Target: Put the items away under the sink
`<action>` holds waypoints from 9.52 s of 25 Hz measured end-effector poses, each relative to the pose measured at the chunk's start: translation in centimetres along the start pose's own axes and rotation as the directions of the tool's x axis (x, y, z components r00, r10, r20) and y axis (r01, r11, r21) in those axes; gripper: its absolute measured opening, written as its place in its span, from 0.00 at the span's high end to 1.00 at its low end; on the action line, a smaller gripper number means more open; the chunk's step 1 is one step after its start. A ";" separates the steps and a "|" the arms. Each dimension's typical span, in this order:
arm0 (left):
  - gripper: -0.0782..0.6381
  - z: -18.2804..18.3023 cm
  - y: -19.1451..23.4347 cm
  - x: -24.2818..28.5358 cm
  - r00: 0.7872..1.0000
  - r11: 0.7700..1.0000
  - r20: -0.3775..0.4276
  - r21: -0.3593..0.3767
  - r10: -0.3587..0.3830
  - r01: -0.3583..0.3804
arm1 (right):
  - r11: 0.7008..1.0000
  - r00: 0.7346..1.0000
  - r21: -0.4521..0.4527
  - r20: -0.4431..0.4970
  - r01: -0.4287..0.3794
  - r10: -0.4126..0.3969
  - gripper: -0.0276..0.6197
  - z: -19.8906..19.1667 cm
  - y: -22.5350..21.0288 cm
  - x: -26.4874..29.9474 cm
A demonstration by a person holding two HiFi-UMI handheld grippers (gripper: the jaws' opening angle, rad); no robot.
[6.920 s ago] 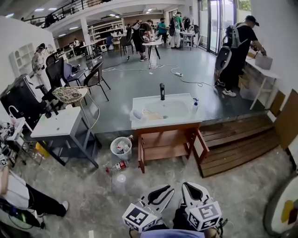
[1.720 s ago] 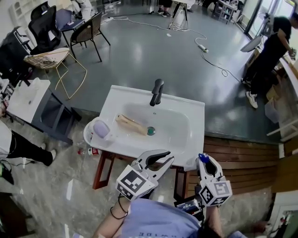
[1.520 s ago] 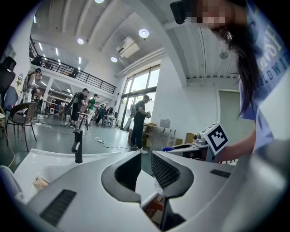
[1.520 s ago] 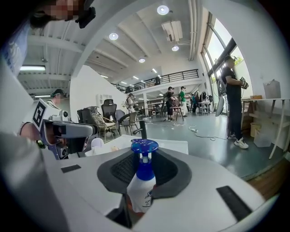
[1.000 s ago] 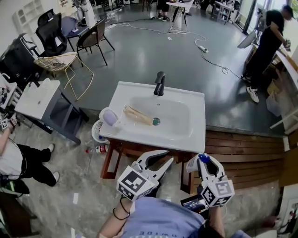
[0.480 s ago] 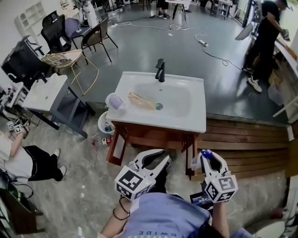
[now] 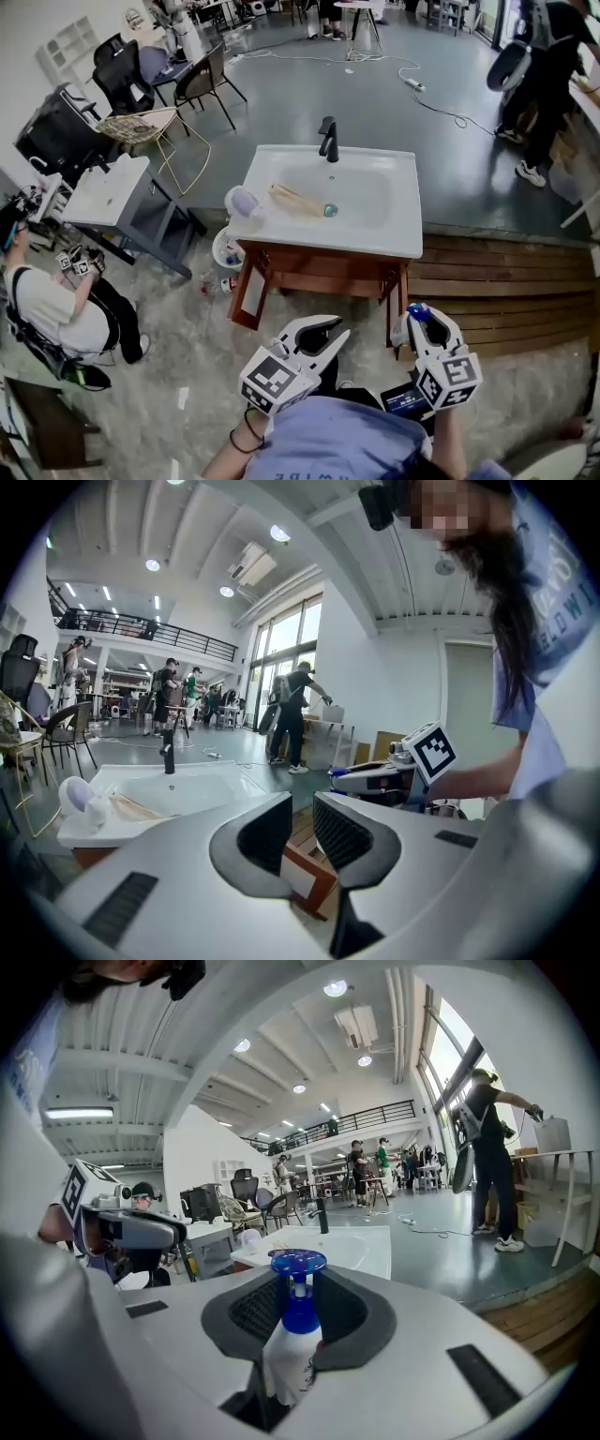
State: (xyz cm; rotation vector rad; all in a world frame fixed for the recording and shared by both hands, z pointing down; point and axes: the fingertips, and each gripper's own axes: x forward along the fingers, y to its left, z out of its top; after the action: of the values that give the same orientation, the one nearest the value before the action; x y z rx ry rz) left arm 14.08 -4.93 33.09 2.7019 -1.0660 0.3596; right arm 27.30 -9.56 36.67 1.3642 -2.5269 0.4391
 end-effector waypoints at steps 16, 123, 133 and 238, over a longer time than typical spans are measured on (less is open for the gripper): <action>0.80 -7.7 3.6 -4.1 0.991 0.994 -0.125 -0.093 0.053 -0.064 | 0.996 0.990 -0.012 -0.112 -0.091 0.089 0.82 -3.7 3.0 5.6; 0.80 -38.2 19.3 4.6 0.990 0.993 -0.133 -0.107 0.039 -0.054 | 0.983 0.991 -0.137 -0.035 0.120 -0.126 0.82 -24.3 -3.1 43.4; 0.80 -38.7 19.4 4.1 0.987 0.989 -0.149 -0.121 0.063 -0.082 | 0.986 0.994 -0.157 -0.081 0.063 -0.076 0.82 -24.6 -2.7 43.0; 0.80 -8.3 7.1 -17.0 0.998 0.999 0.035 0.011 0.049 -0.049 | 0.981 0.981 0.006 0.014 -0.196 0.196 0.82 1.6 23.7 5.3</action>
State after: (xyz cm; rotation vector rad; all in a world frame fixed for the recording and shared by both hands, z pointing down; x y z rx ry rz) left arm -4.05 3.21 36.64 2.7056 -1.1449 0.3287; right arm 4.42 -1.90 33.51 1.1279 -2.6844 0.4781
